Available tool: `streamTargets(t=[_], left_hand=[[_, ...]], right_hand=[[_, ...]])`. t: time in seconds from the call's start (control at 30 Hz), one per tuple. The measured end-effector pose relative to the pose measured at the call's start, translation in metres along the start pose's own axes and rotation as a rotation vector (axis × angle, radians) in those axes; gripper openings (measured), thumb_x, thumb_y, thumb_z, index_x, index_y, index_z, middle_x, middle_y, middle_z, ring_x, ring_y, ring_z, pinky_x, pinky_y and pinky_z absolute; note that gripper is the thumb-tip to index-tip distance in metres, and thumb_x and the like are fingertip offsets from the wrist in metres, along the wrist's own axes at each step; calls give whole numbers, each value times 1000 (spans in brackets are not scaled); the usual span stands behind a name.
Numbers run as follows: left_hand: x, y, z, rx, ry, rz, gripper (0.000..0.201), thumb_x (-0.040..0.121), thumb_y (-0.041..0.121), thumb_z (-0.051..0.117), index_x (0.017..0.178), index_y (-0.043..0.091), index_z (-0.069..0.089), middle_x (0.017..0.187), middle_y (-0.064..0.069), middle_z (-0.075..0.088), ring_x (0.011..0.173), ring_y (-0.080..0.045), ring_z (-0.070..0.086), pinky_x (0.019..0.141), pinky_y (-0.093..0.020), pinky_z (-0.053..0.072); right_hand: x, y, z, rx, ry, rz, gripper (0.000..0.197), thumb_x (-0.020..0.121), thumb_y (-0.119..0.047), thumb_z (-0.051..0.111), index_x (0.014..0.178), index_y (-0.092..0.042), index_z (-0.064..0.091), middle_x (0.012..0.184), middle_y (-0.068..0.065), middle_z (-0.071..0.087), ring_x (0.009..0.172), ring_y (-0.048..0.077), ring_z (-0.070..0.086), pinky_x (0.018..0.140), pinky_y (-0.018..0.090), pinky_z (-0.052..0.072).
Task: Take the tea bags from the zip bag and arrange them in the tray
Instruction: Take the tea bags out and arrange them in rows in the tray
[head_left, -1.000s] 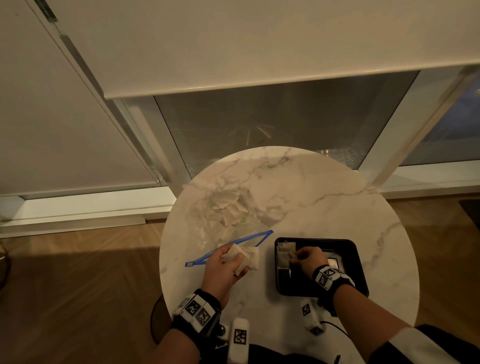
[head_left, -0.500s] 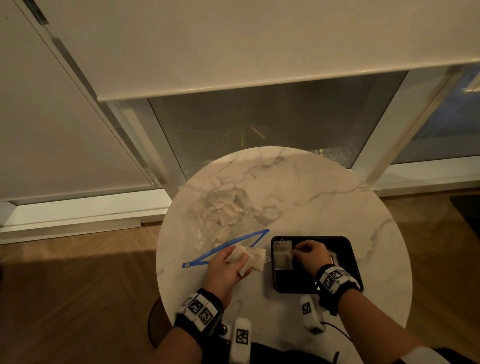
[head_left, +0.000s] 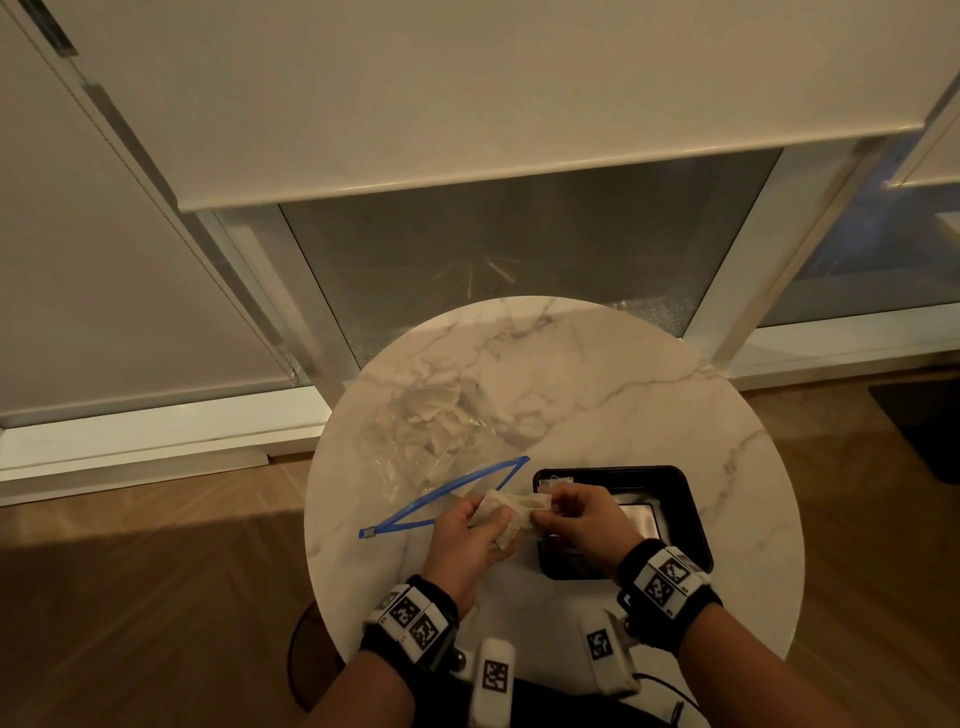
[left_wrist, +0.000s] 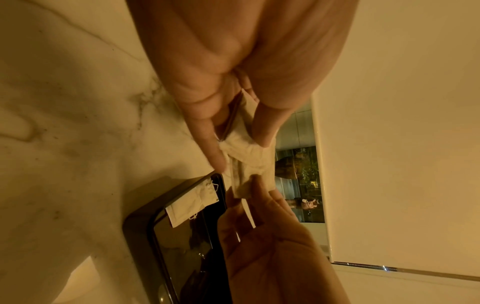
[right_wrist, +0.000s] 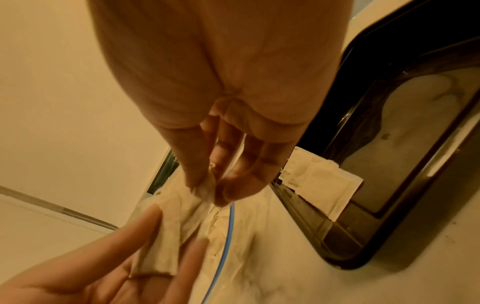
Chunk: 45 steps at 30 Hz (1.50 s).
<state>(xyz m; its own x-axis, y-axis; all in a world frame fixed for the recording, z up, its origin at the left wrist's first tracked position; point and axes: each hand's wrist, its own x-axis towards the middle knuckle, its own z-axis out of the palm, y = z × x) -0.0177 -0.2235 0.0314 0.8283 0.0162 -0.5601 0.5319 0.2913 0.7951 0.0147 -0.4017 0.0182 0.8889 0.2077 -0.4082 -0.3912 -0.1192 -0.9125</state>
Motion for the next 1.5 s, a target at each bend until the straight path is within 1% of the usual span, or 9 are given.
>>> streamTargets(t=[0.13,0.3,0.37,0.47,0.7,0.87,0.97,1.27,1.5], left_hand=[[2,-5,-11,58,116,18,18,94,13,65,112,13,69,113,-8,72,107,-22,68,83,-33,59],[2,-9,-24,38,197,-3,17,95,17,65,112,14,67,115,-8,70,107,-23,66,78,-30,57],[2,-9,-25,25,212,-7,15,95,15,64,110,13,66,114,-10,69,107,-25,67,77,-31,58],[1,-8,-28,4,213,-19,13,97,14,62,109,14,66,114,-11,69,106,-27,67,76,-33,58],[-2,-7,-33,-35,211,-25,12,97,12,60,108,14,66,113,-12,69,106,-29,68,78,-36,58],[-3,-6,-34,-41,215,-25,10,98,11,59,106,12,65,112,-14,68,106,-32,67,86,-42,59],[-4,-3,-34,-42,213,-22,11,98,10,58,107,11,65,111,-15,68,106,-33,67,87,-43,58],[-1,-3,-32,-41,228,-39,12,97,11,59,108,12,64,115,-16,67,108,-33,66,81,-38,59],[1,-1,-27,-39,211,-32,11,98,10,59,107,12,64,114,-15,67,109,-34,66,83,-39,58]], right_hand=[[0,7,-12,-72,107,43,10,89,-4,67,92,-13,69,86,6,70,71,16,66,59,26,53],[6,29,-34,-204,253,145,9,89,-3,65,94,-10,67,85,9,70,67,17,62,65,33,53],[10,38,-38,-305,225,184,11,88,-3,66,88,-14,66,81,4,68,69,12,61,65,22,51],[14,44,-36,-459,200,230,13,86,-5,69,84,-17,64,72,-7,62,66,2,56,51,6,38],[33,58,-30,-515,166,335,18,77,-1,72,77,-17,63,74,-1,67,71,14,63,57,15,44],[41,61,-29,-559,178,358,18,75,-8,78,73,-20,64,76,-1,68,79,18,66,74,27,53],[41,60,-29,-565,206,373,18,76,-10,79,74,-22,65,79,-3,68,80,15,64,72,23,47],[44,59,-30,-570,220,392,16,77,-13,78,74,-24,66,80,-3,67,81,15,63,72,22,45],[47,60,-28,-507,258,361,15,77,-13,79,73,-23,68,79,-3,69,82,15,64,75,23,47]])
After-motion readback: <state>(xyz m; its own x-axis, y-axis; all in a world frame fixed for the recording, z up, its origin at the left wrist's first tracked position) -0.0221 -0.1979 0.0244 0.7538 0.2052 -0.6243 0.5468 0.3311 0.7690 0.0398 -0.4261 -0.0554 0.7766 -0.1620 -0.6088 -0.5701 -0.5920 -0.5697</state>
